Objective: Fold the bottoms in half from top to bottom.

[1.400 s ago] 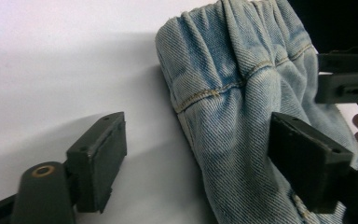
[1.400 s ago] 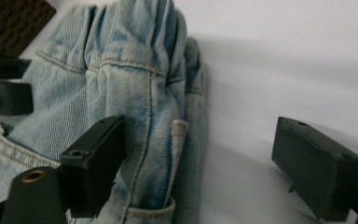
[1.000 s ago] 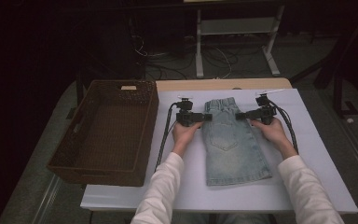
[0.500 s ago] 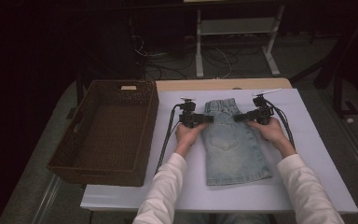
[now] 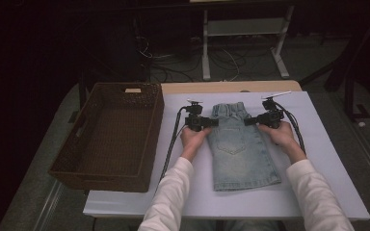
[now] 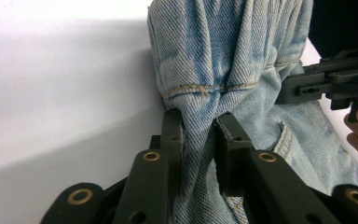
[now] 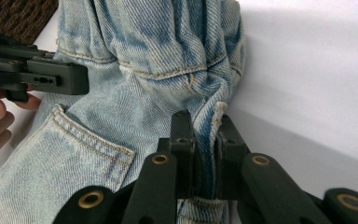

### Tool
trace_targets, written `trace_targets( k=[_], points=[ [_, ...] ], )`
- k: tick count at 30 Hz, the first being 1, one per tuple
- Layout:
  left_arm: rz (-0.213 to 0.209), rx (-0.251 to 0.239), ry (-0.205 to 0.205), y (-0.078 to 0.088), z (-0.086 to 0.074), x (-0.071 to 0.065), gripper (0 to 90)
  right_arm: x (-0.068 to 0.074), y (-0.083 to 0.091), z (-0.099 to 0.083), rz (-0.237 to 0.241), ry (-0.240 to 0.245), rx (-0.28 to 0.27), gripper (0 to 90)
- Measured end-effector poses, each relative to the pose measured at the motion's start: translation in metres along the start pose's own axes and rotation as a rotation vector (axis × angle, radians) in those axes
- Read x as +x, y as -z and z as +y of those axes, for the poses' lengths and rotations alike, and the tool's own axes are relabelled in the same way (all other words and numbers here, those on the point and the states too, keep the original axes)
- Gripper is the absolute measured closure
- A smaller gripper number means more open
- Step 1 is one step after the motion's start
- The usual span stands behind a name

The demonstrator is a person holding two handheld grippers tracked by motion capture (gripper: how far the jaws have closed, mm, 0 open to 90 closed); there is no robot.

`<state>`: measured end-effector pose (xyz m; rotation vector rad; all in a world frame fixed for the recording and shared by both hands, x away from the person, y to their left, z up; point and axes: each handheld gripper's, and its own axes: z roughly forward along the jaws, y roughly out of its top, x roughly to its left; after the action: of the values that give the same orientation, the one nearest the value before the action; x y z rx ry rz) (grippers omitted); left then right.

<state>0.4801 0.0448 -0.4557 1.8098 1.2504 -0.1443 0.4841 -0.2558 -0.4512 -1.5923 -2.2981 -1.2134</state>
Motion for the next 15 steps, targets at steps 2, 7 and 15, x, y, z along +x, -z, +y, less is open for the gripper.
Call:
trace_targets(
  k=[2,7,15],
  points=[
    [-0.006,0.0,-0.006,0.001,0.001,0.001,77.1,0.0,0.001,0.0,0.0,0.003,-0.006,80.7],
    [-0.021,-0.005,-0.026,0.003,0.006,0.0,78.3,-0.001,0.007,0.001,0.021,0.005,-0.031,81.1],
    [-0.003,-0.036,-0.117,0.01,0.019,-0.013,78.7,0.001,0.02,0.004,0.022,0.066,-0.113,81.5]
  ],
)
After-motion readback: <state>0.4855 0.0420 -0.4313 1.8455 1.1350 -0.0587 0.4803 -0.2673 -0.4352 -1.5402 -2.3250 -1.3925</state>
